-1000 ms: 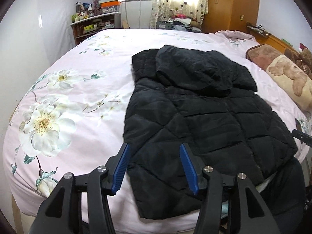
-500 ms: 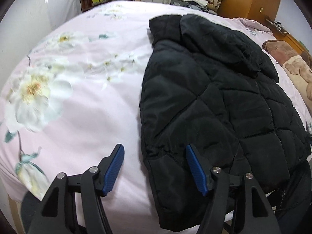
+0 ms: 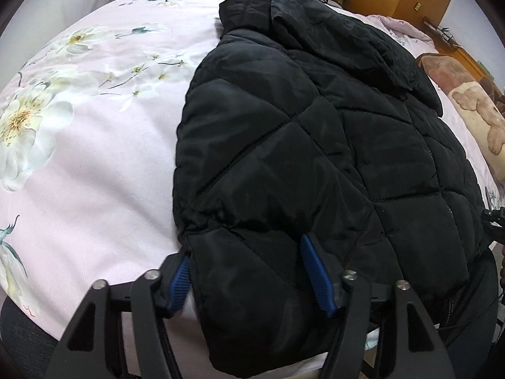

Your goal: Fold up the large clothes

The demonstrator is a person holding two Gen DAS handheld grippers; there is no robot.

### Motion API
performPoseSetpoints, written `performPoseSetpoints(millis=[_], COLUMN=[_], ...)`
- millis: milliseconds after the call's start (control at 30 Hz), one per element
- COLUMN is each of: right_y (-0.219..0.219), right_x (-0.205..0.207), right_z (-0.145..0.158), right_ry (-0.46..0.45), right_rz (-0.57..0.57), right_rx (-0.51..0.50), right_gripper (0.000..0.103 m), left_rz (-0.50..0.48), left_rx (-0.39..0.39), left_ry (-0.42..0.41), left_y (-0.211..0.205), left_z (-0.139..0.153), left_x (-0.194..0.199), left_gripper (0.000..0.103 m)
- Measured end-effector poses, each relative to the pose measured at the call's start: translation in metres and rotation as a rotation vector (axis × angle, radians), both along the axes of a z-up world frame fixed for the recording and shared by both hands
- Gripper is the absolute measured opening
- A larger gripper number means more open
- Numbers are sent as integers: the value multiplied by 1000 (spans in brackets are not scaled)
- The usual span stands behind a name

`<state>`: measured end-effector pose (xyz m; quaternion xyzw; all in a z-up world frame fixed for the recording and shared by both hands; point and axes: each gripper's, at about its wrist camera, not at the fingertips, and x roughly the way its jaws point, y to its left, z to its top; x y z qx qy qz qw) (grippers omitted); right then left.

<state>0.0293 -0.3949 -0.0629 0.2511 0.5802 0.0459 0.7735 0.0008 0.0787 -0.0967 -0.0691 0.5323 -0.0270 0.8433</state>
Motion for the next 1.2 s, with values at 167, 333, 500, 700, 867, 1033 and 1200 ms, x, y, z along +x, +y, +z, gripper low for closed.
performPoseSetpoints(millis=[167,333,500,700,867,1033,1200], right_y=[6,15,20,15,9,11,6], right_x=[-4,-10,-27,-57,-64,-43,-1], right_z=[15,55,93,114,121,134,155], right_ry=[-27,-131,-220,-280,-315,-369,-434], right_rz=[42,48,56,42,10,-15,-32], right_rx=[37,44,46,96,143,176,185], right_gripper=[16,12,11,11,11,11,11], left_rz=[-33,-21,-2,17,35,57,87], left_rx=[2,-99,-168,-229,-266,-312,-338], left_ry=[-25,-122,-239,-293,-306,-348,-403], left_y=[-7,7,29,42,42,51,60], left_z=[17,60,108,133,140,155,177], left_x=[0,-11,-30,-52,-44,-25,13], left_gripper=[21,15,15,15,15,15,15])
